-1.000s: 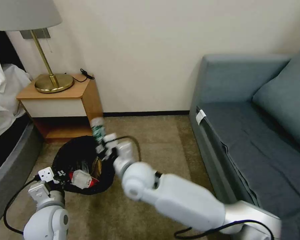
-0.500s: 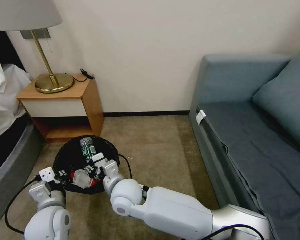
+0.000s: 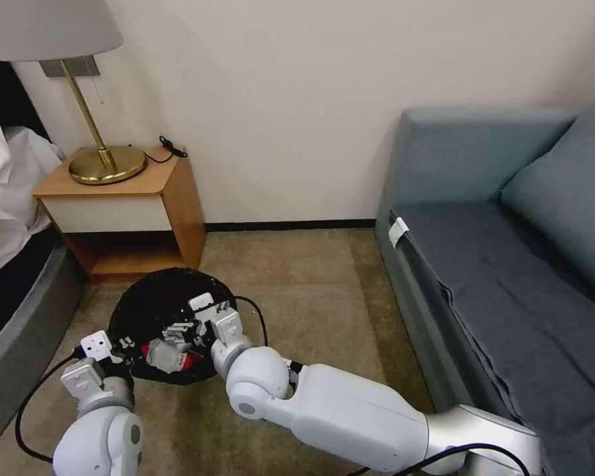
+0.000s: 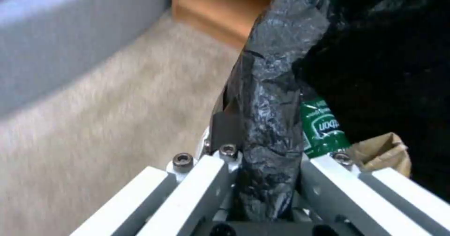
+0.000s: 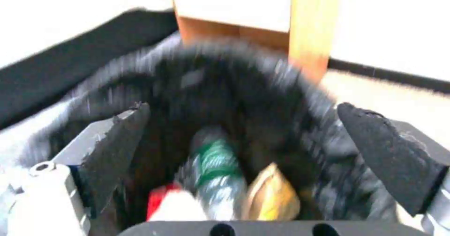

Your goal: Pick up the trash bin, then pick up the garbage on the floor and place it into the trash bin.

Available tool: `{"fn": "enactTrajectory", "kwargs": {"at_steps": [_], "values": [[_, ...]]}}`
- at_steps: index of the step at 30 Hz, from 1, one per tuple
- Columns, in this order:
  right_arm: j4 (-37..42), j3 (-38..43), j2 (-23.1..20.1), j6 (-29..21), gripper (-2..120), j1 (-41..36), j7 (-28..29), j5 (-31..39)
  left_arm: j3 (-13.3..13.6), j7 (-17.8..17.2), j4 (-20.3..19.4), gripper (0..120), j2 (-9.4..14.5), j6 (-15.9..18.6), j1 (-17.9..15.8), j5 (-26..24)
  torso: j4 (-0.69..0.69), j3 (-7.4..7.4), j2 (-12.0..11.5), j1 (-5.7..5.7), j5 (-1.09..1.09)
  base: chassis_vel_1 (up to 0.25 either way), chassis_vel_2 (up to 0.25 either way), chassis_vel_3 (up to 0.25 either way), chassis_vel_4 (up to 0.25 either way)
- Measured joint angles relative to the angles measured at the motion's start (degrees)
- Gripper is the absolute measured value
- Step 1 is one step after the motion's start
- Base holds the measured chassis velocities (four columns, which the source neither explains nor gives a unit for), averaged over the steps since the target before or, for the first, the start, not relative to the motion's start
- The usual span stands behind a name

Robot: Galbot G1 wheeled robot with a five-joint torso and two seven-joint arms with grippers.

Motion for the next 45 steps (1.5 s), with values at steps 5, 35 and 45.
{"fn": "enactTrajectory", "kwargs": {"at_steps": [5,35,45], "values": [[2.95,1.49,-1.69,0.68,100,0.76,0.00,-1.01,-0.50,-7.84,-0.77,2,0.63,3.69,-0.17,-11.43,-0.01,0.00,0.00,0.00,0.00,0.000,0.000,0.000,0.000],[8.12,7.23,-7.30,1.67,100,-4.16,-0.24,-4.37,-2.44,-11.42,6.44,28,3.14,5.95,-1.08,-18.15,-0.01,0.00,0.00,0.00,-0.01,0.000,0.000,0.000,0.000],[10.50,10.79,-9.55,2.28,100,-5.62,-0.99,-3.59,-4.03,11.69,-0.72,68,3.56,-5.60,4.53,0.10,0.01,0.00,0.00,0.00,0.00,0.000,0.000,0.000,0.000]]}}
